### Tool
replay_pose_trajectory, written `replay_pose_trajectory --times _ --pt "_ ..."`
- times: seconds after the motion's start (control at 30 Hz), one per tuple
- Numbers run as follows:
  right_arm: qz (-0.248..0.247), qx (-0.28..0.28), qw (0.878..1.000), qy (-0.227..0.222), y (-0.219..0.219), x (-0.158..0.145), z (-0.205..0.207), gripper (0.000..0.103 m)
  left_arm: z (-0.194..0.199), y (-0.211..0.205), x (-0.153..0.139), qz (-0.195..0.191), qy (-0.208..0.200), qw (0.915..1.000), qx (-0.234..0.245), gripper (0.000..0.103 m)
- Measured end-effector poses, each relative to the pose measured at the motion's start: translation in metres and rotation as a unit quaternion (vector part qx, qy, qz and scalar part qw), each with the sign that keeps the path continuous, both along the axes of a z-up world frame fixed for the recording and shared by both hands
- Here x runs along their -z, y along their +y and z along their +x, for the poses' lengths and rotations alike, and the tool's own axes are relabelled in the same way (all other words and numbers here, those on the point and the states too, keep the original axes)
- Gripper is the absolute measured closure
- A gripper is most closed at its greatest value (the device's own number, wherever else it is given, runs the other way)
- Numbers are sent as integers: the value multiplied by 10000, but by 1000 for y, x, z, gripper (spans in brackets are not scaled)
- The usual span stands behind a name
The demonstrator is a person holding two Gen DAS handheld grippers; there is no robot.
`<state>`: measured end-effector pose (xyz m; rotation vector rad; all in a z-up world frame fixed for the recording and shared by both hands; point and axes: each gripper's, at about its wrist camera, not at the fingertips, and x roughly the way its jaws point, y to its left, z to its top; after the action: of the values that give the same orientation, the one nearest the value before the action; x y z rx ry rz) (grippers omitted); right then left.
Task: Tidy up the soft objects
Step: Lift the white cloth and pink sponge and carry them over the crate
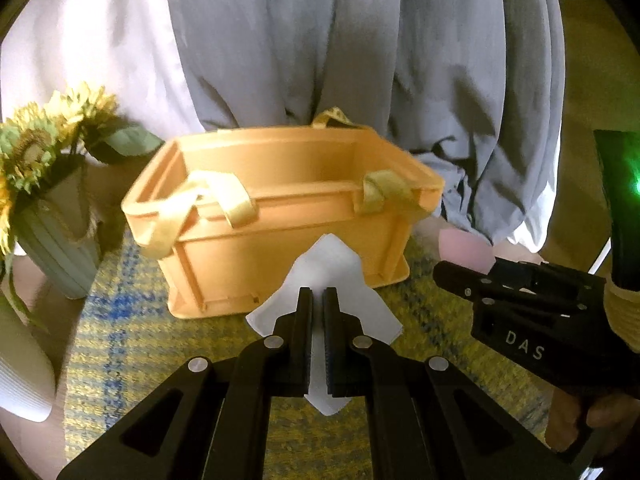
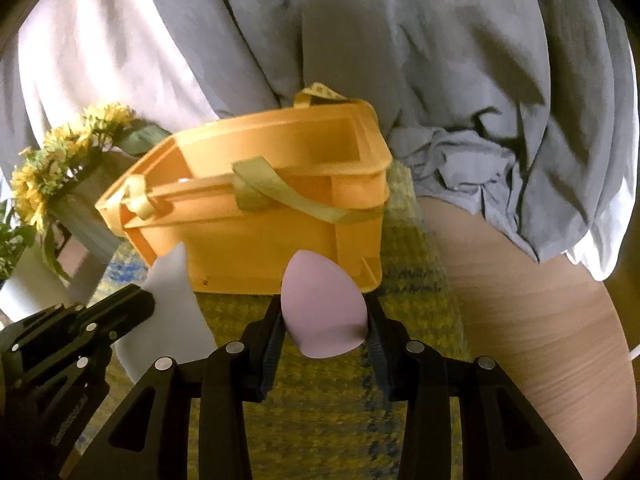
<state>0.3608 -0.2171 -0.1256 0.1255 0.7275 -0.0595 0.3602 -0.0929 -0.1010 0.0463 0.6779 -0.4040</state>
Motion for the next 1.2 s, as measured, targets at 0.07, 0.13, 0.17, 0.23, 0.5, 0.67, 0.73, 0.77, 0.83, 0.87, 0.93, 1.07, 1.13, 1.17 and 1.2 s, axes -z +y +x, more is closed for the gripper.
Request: replay_pose_trajectory --times 0.07,0.13,0.17,0.23,0.5,0.67,0.73,0.77,0.83,0.87,0.93,1.07,1.13,1.17,1.2 --pt "0 -10 10000 -81 3 -6 -3 64 -3 1 -6 -31 -85 10000 -25 96" --pt "0 -15 9999 -163 6 -13 -5 64 -6 3 -14 -52 -208 9998 -47 96" --pt "5 -14 9998 -194 6 -15 -7 64 -7 4 -16 -57 -252 9997 -46 96" --pt "15 -8 9996 -279 7 -21 -9 64 -10 6 -23 -52 -389 9992 -75 96" --pt "11 -16 9978 -658 15 -44 -13 64 -13 17 -49 -100 -829 9963 -193 96" --pt "19 -95 9958 -915 22 -58 -11 64 -14 22 -63 -135 -1066 9939 -264 96" --pt "27 -100 9949 -1002 24 -62 -10 64 -14 24 -69 -148 -1176 9925 -298 96" --pt "36 -113 9945 -1044 24 -65 -8 64 -13 25 -71 -149 -1231 9918 -309 96" --pt "39 -125 9934 -1136 26 -69 -6 64 -12 25 -76 -148 -1336 9903 -338 96" --pt "37 -134 9931 -1168 26 -71 -5 64 -11 25 -78 -153 -1382 9897 -349 96" --pt "15 -140 9919 -1266 27 -76 -3 64 -9 26 -83 -169 -1459 9885 -365 96" --pt "-14 -135 9897 -1426 27 -85 1 64 -5 27 -91 -213 -1605 9860 -398 96" --pt "-24 -122 9885 -1505 27 -89 4 64 -2 28 -95 -225 -1676 9848 -407 96" --pt "-31 -116 9880 -1539 27 -91 6 64 -1 28 -96 -227 -1710 9842 -412 96" --pt "-37 -115 9875 -1572 26 -93 7 64 1 28 -98 -229 -1749 9834 -420 96"
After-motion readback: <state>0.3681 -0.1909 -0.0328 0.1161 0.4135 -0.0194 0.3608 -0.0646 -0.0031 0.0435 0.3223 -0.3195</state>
